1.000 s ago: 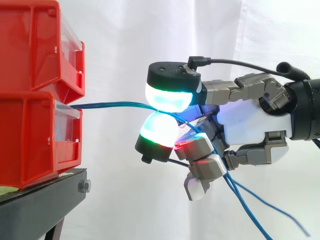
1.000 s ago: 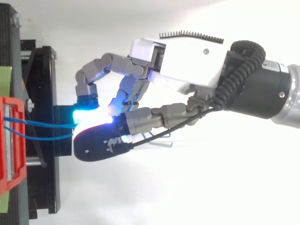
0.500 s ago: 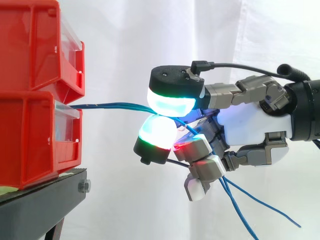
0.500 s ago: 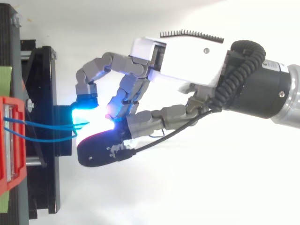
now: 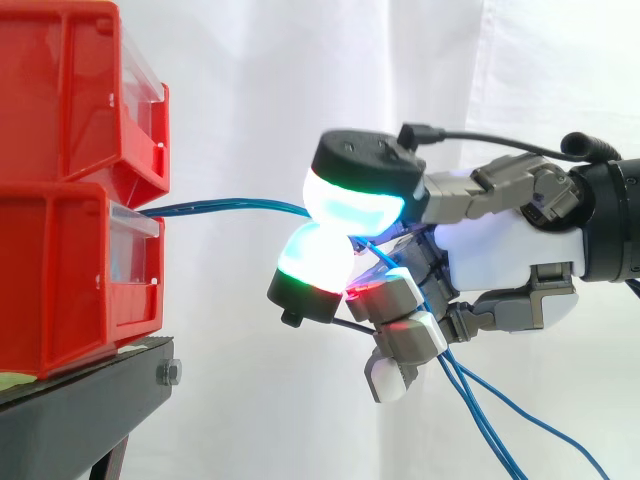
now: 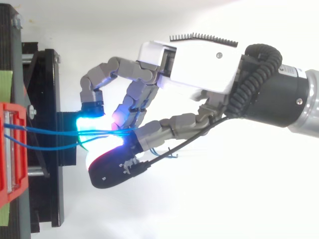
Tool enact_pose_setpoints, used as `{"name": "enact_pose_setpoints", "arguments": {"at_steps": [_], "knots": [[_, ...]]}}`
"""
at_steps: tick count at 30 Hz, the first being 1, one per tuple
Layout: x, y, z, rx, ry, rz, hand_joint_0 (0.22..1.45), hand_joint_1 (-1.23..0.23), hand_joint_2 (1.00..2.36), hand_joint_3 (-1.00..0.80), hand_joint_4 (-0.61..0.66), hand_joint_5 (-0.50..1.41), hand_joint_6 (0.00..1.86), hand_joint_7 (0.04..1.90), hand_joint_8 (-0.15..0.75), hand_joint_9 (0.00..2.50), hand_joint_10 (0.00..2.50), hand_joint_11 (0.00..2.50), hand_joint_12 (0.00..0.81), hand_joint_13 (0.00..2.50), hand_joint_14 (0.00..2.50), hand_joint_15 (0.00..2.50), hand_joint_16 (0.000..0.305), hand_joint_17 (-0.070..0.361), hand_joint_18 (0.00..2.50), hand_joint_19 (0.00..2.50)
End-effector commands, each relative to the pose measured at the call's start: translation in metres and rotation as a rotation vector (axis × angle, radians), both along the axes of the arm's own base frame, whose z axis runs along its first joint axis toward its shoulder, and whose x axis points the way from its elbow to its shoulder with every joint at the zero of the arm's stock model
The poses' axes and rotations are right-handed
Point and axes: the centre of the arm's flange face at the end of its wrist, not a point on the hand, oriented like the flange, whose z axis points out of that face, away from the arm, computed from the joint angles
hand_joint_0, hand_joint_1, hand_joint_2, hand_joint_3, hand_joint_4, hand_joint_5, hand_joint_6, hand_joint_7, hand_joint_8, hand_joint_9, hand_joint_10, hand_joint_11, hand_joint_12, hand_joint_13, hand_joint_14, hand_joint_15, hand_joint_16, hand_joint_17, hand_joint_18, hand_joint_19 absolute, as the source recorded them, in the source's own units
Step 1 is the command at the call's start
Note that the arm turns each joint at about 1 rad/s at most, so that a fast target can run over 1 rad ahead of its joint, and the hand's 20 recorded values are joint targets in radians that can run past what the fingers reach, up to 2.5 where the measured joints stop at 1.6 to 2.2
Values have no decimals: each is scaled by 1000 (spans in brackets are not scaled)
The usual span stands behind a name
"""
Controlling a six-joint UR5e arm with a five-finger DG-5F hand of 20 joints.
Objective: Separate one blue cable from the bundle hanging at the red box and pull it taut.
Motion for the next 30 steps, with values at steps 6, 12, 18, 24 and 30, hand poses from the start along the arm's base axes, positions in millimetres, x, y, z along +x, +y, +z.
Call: {"name": "enact_pose_setpoints", "arguments": {"at_steps": [6, 12, 18, 24, 30], "knots": [[-3, 2, -11, -5, 8, -1, 577, -464, 1000, -500, 187, -170, 804, 1182, 376, 1292, 25, 1169, 421, 1319, 26, 887, 48, 109, 1040, 608], [-2, 4, -13, -1, -19, -2, 624, -555, 1017, -270, 154, -164, 799, 1193, 375, 1305, 25, 1173, 417, 1327, 26, 890, 48, 107, 1039, 611], [-2, 4, -16, -1, -14, -2, 611, -698, 1024, -107, 181, -176, 816, 1224, 390, 1274, 23, 1219, 434, 1315, 26, 882, 49, 109, 1049, 593], [-2, 4, -15, -1, -16, -2, 670, -795, 1025, -126, 133, -193, 841, 1162, 385, 1217, 25, 1235, 430, 1274, 26, 884, 46, 104, 1008, 578], [-2, 4, -14, -2, -20, -4, 727, -879, 1022, -218, 117, -197, 839, 1131, 377, 1187, 26, 1247, 418, 1229, 28, 863, 46, 103, 975, 553]]}}
